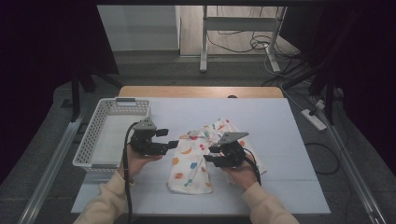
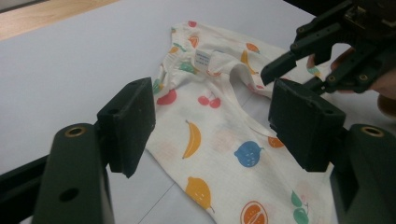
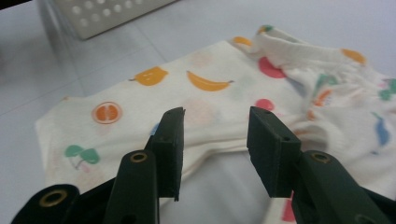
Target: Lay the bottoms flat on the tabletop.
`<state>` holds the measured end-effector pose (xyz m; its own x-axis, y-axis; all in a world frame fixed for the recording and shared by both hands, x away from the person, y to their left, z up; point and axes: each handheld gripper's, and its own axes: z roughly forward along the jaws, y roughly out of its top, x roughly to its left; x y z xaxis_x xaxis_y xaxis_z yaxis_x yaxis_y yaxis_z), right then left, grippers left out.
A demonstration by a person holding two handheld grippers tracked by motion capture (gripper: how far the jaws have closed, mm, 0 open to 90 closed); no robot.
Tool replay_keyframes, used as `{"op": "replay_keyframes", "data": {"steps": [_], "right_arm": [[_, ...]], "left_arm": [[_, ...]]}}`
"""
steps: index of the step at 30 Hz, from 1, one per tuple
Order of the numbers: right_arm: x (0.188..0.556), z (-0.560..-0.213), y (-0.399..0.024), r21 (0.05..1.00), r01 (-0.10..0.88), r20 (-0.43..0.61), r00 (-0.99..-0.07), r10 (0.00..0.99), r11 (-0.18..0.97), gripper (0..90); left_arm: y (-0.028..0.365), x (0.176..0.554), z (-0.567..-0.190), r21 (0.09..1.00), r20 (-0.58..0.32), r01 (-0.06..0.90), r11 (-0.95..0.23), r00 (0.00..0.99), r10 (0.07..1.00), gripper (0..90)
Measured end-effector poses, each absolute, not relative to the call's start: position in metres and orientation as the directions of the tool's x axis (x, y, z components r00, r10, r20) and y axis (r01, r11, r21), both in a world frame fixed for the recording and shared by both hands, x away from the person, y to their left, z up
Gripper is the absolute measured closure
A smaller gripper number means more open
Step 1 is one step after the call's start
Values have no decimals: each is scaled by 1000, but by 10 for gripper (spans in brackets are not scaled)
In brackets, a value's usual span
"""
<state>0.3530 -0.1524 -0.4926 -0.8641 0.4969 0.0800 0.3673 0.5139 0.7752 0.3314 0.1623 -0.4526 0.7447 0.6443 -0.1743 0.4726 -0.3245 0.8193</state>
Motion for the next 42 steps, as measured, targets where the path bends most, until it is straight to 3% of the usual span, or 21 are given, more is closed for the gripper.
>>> {"op": "replay_keyframes", "data": {"steps": [21, 42], "right_arm": [[377, -487, -181, 784, 407, 59, -801, 596, 469, 555], [379, -481, -208, 795, 422, 64, -773, 632, 436, 532]], "left_arm": [[153, 334, -457, 810, -170, 476, -343, 751, 638, 313], [103, 373, -481, 752, -131, 542, -376, 682, 720, 323]]}}
